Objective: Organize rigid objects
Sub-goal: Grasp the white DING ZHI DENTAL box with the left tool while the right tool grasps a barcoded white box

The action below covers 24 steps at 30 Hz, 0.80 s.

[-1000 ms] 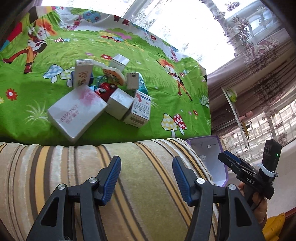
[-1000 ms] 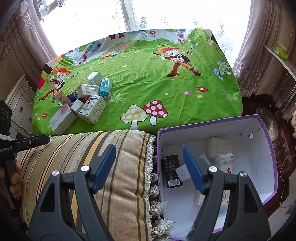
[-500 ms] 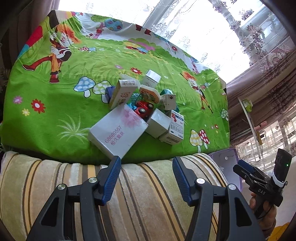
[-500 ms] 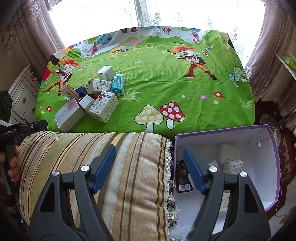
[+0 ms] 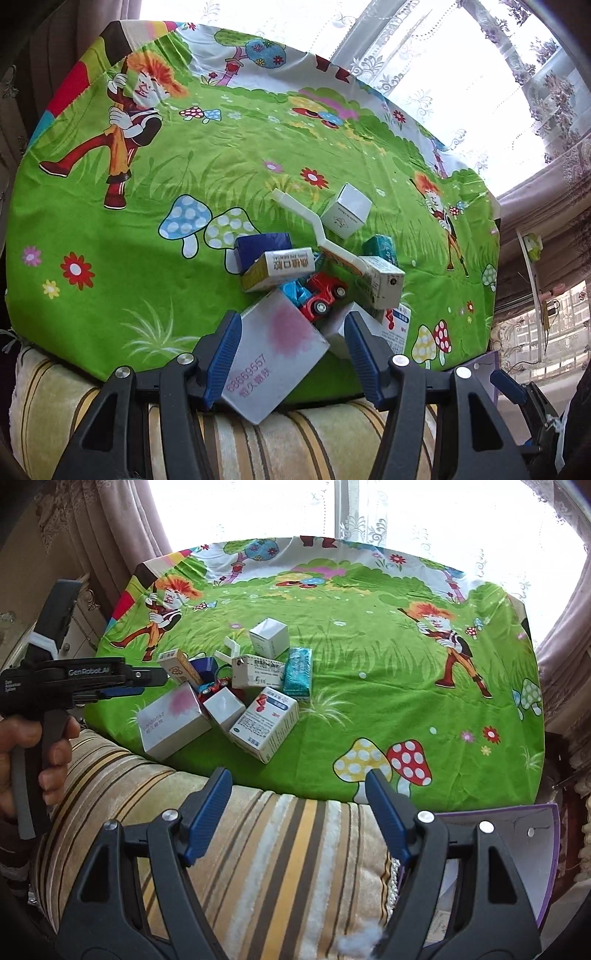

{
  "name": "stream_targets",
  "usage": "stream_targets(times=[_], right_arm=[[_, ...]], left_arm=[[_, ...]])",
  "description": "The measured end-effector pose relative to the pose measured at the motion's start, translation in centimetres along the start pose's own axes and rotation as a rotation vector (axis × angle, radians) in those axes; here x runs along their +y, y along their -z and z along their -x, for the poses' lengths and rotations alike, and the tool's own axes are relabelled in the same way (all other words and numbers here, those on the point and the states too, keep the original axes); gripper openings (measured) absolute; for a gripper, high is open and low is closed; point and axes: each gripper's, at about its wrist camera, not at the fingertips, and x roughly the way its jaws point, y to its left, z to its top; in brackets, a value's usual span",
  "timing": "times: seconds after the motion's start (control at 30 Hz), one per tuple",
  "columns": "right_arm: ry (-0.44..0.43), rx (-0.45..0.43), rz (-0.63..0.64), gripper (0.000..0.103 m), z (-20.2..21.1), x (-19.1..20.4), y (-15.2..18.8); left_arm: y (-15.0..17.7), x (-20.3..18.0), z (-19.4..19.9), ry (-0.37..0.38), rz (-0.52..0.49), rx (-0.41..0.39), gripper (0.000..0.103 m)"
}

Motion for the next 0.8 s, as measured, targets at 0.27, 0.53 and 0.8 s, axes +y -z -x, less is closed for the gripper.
stream_targets(times=[0.27,0.53,0.8], right_arm=[[-0.013,0.006,0.024,0.078,-2.2,2.2,-2.8],[0.004,0.03,0.049,0.078,-5.8,3.9,-4.3],[0.038,0.038,0.043,0.077,-8.2,4.9,-5.6]], left_arm=[[-2.3,0.2,-2.5,-0.06,0.037,0.007,0.059],[-2.4,0.7,-3.4,-0.055,0.019,0.006,0.045],[-1.6,2.1,-3.1,-0.031,0.052,-0.012,0.033]])
